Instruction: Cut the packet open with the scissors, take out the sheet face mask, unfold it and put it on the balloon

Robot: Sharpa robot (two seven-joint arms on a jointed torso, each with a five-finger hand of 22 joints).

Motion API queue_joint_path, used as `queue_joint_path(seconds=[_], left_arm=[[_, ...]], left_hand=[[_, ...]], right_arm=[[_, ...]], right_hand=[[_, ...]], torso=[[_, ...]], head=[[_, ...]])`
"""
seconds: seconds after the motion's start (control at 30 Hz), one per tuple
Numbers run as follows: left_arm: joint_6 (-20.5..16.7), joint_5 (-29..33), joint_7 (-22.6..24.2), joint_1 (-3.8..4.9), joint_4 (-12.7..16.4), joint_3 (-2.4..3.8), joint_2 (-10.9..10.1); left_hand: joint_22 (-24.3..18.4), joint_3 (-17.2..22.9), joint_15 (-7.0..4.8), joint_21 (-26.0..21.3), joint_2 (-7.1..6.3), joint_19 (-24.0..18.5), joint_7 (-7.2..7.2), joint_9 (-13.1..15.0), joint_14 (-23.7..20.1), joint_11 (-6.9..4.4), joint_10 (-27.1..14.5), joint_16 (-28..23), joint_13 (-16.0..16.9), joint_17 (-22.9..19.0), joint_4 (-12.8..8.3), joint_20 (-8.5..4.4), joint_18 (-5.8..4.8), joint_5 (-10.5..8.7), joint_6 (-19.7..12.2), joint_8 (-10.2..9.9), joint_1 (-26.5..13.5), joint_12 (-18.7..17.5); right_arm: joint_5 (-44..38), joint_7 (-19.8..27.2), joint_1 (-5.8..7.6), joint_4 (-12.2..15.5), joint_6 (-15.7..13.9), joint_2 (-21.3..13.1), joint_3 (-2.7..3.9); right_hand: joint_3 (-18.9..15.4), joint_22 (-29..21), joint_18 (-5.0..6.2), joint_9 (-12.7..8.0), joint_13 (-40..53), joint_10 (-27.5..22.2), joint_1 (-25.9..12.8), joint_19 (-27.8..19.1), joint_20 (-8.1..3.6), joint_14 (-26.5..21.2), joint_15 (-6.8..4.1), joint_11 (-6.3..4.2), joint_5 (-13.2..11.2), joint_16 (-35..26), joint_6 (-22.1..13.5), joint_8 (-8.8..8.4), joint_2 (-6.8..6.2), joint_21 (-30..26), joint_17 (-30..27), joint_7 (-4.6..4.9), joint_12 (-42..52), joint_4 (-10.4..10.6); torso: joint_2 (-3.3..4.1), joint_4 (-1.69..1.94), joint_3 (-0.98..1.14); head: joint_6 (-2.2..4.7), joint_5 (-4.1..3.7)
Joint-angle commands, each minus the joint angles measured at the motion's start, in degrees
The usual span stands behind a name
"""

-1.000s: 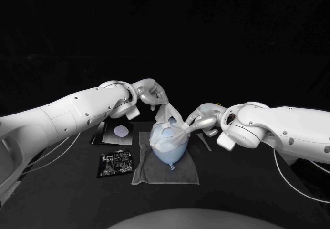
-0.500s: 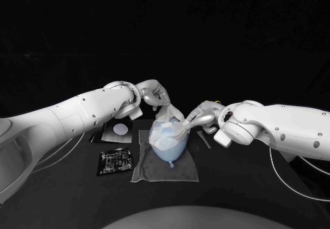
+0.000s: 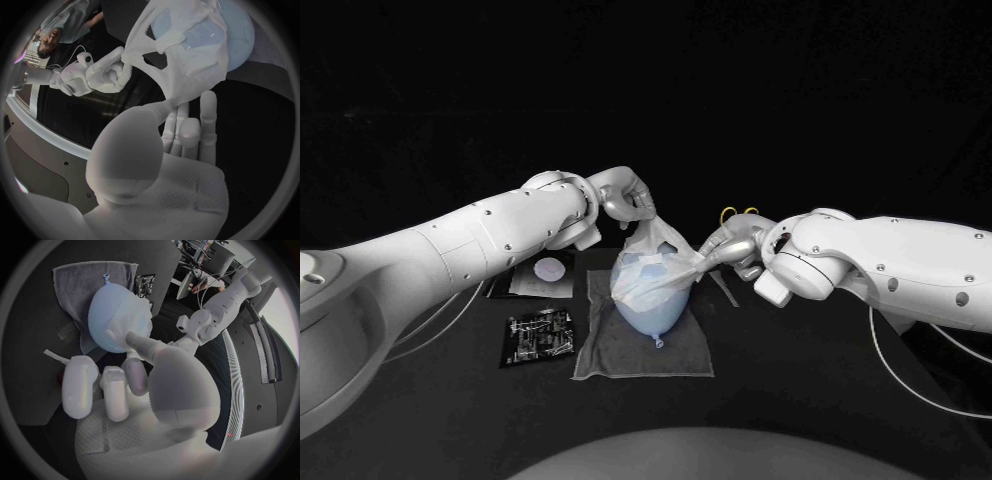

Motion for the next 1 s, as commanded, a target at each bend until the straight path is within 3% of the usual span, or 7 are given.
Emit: queue_joint_path(seconds=[0.03,0.33,0.4,0.57,0.83,0.93,1.0], left_arm=[[-2.78,-2.28,-0.35,-0.01,-0.57,0.07,0.47],[-1.52,-2.91,-0.58,-0.05,-1.27,0.07,1.38],[-1.05,-3.00,-0.68,-0.05,-1.31,0.07,1.53],[-0.48,-3.55,-1.24,-0.11,-1.52,-0.02,2.01],[-1.16,-3.88,-2.48,-0.52,-2.59,-0.51,2.90],[-2.38,-4.16,-3.08,-0.73,-3.16,-0.66,3.27],[-3.26,-4.27,-3.49,-0.87,-3.54,-0.73,3.48]], left_hand=[[0.21,0.53,-0.03,0.46,0.42,-0.12,0.26,4.84,0.50,0.00,-0.08,0.38,0.10,0.45,-0.07,-0.02,0.87,0.17,-0.05,0.14,0.12,-0.36],[0.13,0.65,-0.01,0.48,0.37,-0.18,0.30,5.00,0.46,0.03,-0.14,0.43,0.12,0.33,-0.19,-0.01,0.90,0.16,-0.16,0.10,0.11,-0.39],[0.13,0.66,0.00,0.50,0.35,-0.18,0.31,5.02,0.36,0.04,-0.16,0.42,0.13,0.07,-0.21,-0.01,0.89,0.16,-0.19,0.09,0.10,-0.40],[0.13,0.66,0.00,0.50,0.35,-0.18,0.31,5.02,0.36,0.04,-0.16,0.42,0.13,0.07,-0.21,-0.01,0.89,0.16,-0.19,0.09,0.10,-0.40],[0.22,0.82,0.09,0.62,0.31,-0.23,0.55,5.29,0.42,0.15,-0.23,0.50,0.18,0.31,-0.23,0.05,0.88,0.16,-0.62,-0.18,-0.17,-0.45],[0.32,0.79,0.36,0.69,-0.05,-0.49,1.14,5.34,-0.48,0.47,-0.54,0.42,0.30,-1.22,-0.31,0.23,0.83,0.15,-2.39,-1.42,-0.63,-0.54],[0.32,0.14,1.05,0.53,-0.64,-1.06,2.23,4.36,-1.77,1.24,-1.40,0.26,0.45,-2.82,0.41,0.72,0.70,0.18,-6.43,-4.64,-1.92,-0.69]], right_arm=[[-1.52,-1.53,-0.08,-0.19,1.34,0.02,0.02],[1.51,0.18,-0.94,-0.84,-0.42,0.48,0.02],[2.07,0.71,-1.04,-0.95,-0.60,0.62,0.02],[2.86,1.58,-1.23,-1.22,-0.88,1.04,0.02],[2.92,1.73,-1.52,-1.71,-2.06,1.37,0.02],[2.66,1.55,-1.59,-1.92,-2.49,1.34,0.02],[2.38,1.34,-1.64,-2.06,-2.72,1.32,0.02]], right_hand=[[-0.04,10.91,0.06,0.09,3.95,2.02,0.05,2.37,-0.25,5.98,-0.26,-0.70,0.27,0.20,-0.12,0.25,-0.59,-0.21,15.05,-0.07,-0.15,0.28],[-1.18,10.05,0.61,0.06,2.46,0.83,-0.29,1.57,-0.22,5.98,-0.13,-0.49,0.22,0.20,-1.49,-0.16,-0.97,-3.18,15.05,0.11,-2.74,0.85],[-2.93,9.26,1.07,-0.42,1.33,-0.43,-1.33,0.73,-0.03,5.63,0.28,0.07,0.22,-0.56,-3.10,-1.26,-1.47,-5.88,14.26,0.76,-4.78,1.89],[-8.40,7.53,1.87,-2.96,-0.91,-3.66,-4.18,-1.25,1.64,4.25,2.53,2.68,0.81,-3.04,-8.56,-6.35,-4.51,-11.68,11.72,3.81,-8.74,5.10],[-12.47,6.68,2.42,-4.38,-1.96,-5.52,-3.27,-2.09,2.83,3.51,3.44,3.62,0.97,-3.97,-10.57,-8.85,-5.42,-14.32,10.67,4.70,-9.86,7.42],[-12.80,6.67,2.43,-4.49,-1.94,-5.57,-3.03,-2.08,2.90,3.50,3.49,3.67,0.96,-3.95,-10.76,-9.03,-5.42,-14.33,10.67,4.76,-9.74,7.59],[-12.98,6.68,2.42,-4.56,-2.00,-5.64,-2.86,-2.06,2.94,3.50,3.51,3.70,0.96,-3.93,-10.87,-9.14,-5.41,-14.29,10.68,4.79,-9.76,7.68]], torso=[[-0.02,0.03,-0.01],[0.02,0.13,-0.05],[0.02,0.11,-0.04],[0.01,0.10,0.00],[0.01,0.03,-0.08],[0.02,0.07,-0.06],[0.02,0.05,-0.05]], head=[[0.01,-0.07],[0.02,-0.27],[-0.04,-0.27],[-0.09,-0.23],[-0.25,-0.29],[-0.28,-0.43],[-0.32,-0.48]])
